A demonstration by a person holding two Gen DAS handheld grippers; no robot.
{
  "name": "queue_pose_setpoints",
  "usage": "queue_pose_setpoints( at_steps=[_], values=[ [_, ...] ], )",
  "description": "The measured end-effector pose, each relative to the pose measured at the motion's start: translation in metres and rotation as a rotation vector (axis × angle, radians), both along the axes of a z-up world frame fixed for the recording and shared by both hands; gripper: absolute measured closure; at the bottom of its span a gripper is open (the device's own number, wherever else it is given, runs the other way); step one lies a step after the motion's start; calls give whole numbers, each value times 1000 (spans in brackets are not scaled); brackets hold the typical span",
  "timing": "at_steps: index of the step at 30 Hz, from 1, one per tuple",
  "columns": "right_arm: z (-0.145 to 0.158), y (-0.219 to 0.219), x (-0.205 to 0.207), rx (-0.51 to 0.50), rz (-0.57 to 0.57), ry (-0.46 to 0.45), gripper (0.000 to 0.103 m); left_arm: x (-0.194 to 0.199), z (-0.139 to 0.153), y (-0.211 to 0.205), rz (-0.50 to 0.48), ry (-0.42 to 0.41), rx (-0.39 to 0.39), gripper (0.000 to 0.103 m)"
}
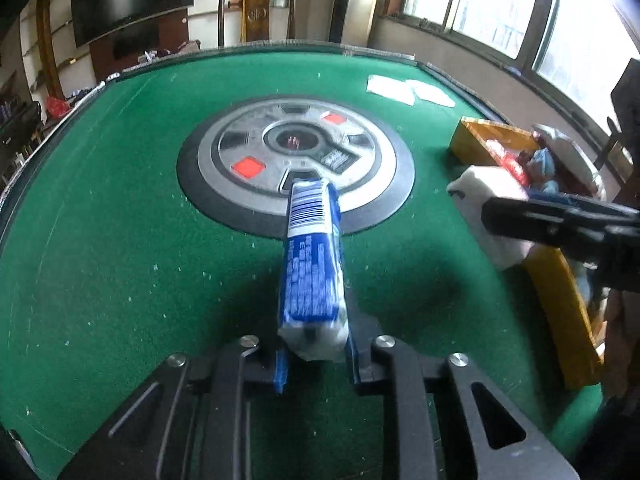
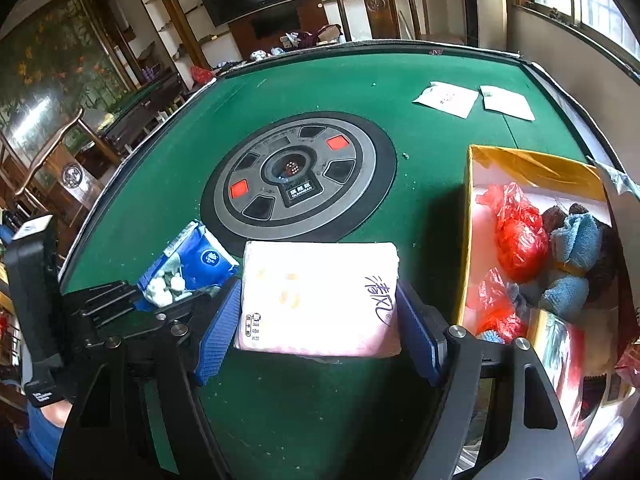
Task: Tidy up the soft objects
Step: 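Lift the Vinda pack and pink tissue pack and move both toward the box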
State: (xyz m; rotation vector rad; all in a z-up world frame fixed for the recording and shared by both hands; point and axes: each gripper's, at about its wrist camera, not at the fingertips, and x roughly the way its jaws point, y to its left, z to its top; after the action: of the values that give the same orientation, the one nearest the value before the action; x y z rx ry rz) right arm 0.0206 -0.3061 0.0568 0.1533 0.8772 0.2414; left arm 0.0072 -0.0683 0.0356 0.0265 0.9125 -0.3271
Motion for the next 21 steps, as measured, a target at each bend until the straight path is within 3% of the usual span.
queue_pose_setpoints(
  at_steps=[6,21],
  values=[
    [3,-9,1,24,-32,-16,28,-7,15,3,-10,-74,-60,81],
    [3,-25,-15,114,-73,-46,28,-1,10,5,7,-74,-79,84]
  ],
)
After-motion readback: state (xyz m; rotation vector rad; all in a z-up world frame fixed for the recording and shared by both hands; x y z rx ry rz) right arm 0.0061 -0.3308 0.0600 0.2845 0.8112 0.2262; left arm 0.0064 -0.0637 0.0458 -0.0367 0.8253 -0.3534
